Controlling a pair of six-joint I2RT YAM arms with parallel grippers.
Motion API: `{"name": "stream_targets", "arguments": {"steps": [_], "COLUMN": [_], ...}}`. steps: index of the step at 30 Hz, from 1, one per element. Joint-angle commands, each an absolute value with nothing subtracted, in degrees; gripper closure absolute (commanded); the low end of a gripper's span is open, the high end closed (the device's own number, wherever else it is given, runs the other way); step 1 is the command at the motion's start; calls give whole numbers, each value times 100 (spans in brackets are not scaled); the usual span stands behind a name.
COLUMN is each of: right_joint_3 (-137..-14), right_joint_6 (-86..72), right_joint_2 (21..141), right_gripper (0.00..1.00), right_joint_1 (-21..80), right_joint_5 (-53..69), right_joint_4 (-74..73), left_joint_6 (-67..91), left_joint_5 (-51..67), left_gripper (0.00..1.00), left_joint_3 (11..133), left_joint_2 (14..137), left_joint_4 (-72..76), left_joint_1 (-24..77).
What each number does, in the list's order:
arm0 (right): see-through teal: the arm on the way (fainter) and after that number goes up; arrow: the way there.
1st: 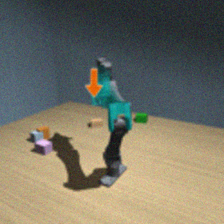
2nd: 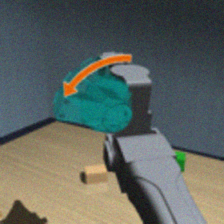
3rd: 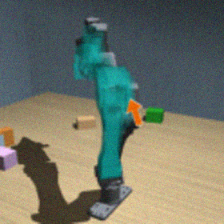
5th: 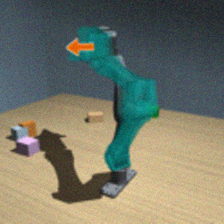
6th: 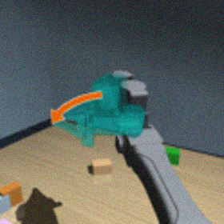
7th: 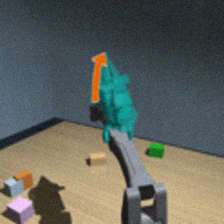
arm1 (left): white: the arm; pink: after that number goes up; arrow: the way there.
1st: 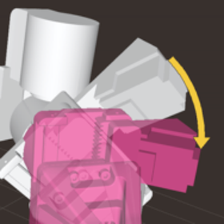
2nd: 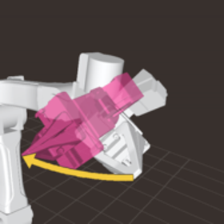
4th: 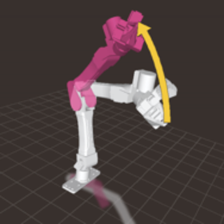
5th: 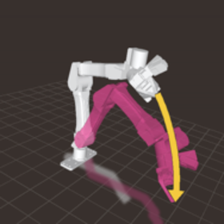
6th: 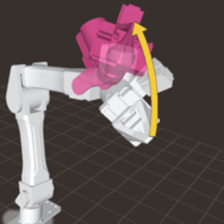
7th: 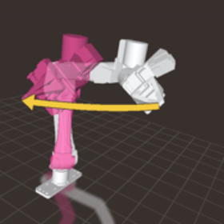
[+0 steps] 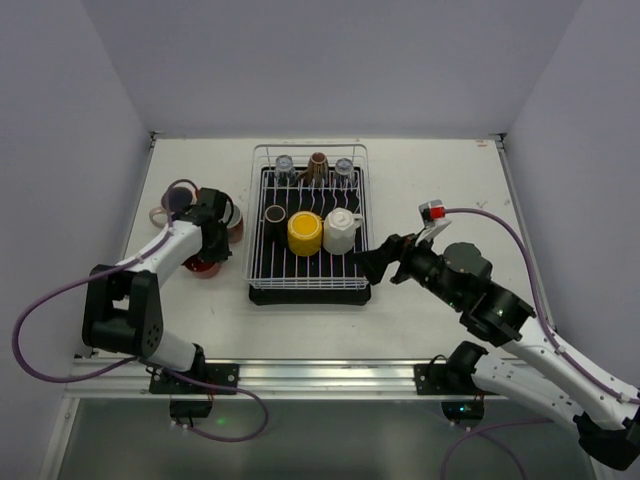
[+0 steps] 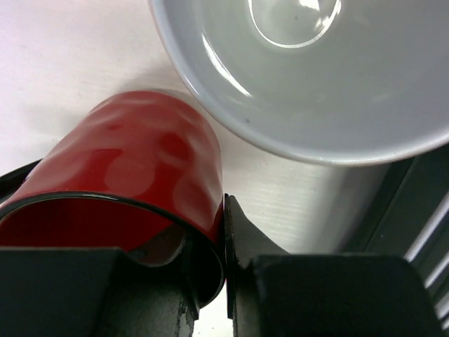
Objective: Unload the cups from the dish rack
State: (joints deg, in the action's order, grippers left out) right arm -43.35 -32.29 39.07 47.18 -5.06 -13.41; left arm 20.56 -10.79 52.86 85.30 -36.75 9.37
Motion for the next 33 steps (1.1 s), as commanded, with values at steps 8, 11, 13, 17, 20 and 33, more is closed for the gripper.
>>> {"name": "stream_targets", "arguments": {"steps": [8,11,13,17,20,33], "right_joint_3": [-4236,-4236,-4236,-4228,-4228,-4096], "right_joint_6": [-3067,-3076,-3094,-3103,-3120,-3384], "right_joint_2": [3700,3788,3823,3867,3902,3613], "right_gripper": [1,1,1,1,1,1], "right_joint_1": [4693,4693,4693,4693,4702,4693], "right_joint_5": [-659,-615,-607,-597,-642,-1265], "right_joint_4": [-1424,-1415,-1371,-1327,-1301,-1055], "left_joint_6": [1951,1925,1916,1907,1986,1171], "left_joint_5": [-1617,-1486,-1380,-1029,-493,809], "left_gripper": [37,27,25,24,24,0], "left_joint_3": [5423,5589,5660,5765,5932,7039], "left_joint_2": [8062,7630,7254,6479,5837,7046], "left_joint_4": [-3357,-3419,-3515,-3516,-3437,-2224], "left_joint_1": [861,870,879,949,1238,4225]}}
